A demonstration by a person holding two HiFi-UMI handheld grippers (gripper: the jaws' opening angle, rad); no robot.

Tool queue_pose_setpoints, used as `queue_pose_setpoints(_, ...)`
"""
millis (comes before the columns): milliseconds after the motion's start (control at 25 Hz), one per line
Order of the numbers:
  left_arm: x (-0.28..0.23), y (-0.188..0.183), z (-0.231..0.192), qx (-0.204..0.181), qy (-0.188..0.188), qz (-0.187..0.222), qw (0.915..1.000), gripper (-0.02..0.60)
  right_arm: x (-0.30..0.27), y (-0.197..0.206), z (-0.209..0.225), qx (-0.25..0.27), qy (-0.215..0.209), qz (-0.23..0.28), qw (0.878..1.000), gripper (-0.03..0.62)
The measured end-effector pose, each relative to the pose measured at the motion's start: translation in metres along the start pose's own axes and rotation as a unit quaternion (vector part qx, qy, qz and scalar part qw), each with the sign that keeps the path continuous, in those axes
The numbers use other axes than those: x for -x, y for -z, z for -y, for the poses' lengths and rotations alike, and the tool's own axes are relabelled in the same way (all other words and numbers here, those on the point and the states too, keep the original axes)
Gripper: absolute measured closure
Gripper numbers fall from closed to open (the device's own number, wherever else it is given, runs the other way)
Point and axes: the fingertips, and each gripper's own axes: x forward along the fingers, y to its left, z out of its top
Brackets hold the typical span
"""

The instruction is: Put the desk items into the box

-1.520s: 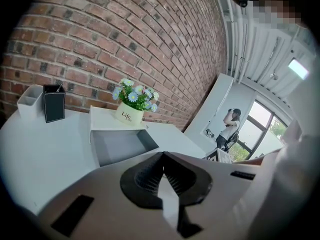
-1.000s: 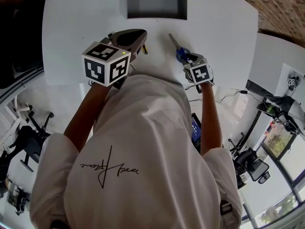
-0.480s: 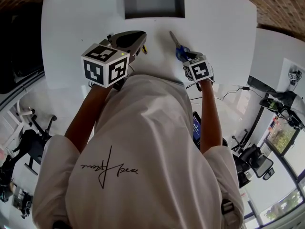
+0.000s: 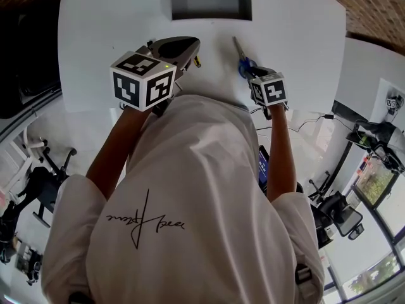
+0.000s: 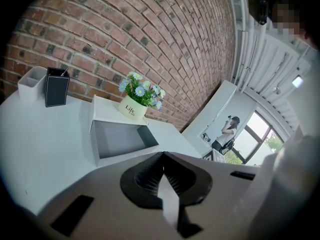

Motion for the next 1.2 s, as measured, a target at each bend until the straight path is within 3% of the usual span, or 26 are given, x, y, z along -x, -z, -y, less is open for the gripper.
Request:
queue_pose_setpoints(480,0.000,0.003,0.003,0.005,0.022,-0.006,0.9997,0.577,0.004,-0.006,-0.008,-0.038,-0.024,0.022,0.999,0.500)
queue_pose_setpoints(1200,0.002,0.004,-0.001,0.002,0.020,-0.014,0.9997,0.577,0.023,-0.015,-0.010,-0.051,-0.015,0.056,0.997,0.500)
